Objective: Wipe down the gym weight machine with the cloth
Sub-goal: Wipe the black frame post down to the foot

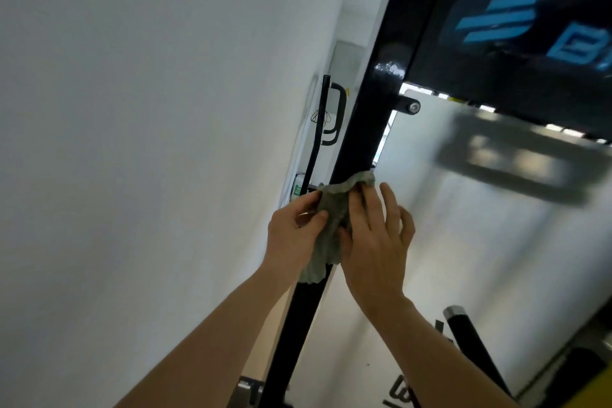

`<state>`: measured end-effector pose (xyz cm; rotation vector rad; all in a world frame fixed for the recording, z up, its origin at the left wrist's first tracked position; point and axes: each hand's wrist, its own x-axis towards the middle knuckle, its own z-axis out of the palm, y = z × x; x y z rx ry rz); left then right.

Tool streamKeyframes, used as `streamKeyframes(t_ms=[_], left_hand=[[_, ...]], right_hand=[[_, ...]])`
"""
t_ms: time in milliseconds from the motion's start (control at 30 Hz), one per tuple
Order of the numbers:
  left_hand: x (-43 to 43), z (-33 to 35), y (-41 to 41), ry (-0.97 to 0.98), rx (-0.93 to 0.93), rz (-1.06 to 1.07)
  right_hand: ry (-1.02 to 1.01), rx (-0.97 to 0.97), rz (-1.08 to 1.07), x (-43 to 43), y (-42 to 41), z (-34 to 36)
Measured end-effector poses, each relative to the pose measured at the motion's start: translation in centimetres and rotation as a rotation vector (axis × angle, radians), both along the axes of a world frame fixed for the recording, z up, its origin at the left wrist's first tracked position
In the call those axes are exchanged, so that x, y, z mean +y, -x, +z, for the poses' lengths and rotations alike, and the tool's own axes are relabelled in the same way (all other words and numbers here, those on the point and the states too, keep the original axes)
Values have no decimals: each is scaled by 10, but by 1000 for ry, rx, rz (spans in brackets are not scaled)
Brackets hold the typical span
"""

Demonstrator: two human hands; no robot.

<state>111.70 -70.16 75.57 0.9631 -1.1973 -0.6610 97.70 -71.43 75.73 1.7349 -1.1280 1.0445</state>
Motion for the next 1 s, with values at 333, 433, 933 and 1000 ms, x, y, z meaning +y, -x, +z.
streamKeyframes(t_ms=[333,433,933,1000], left_hand=[[5,91,1,16,-77,65],[4,114,1,37,-88,84],[-2,232,-10,265,-175,48],[-4,244,-10,297,-229,62]], right_hand=[[70,254,-106,2,9,94],[70,360,-164,1,15,121],[18,211,-215,7,10,277],[41,221,-209,8,12,294]])
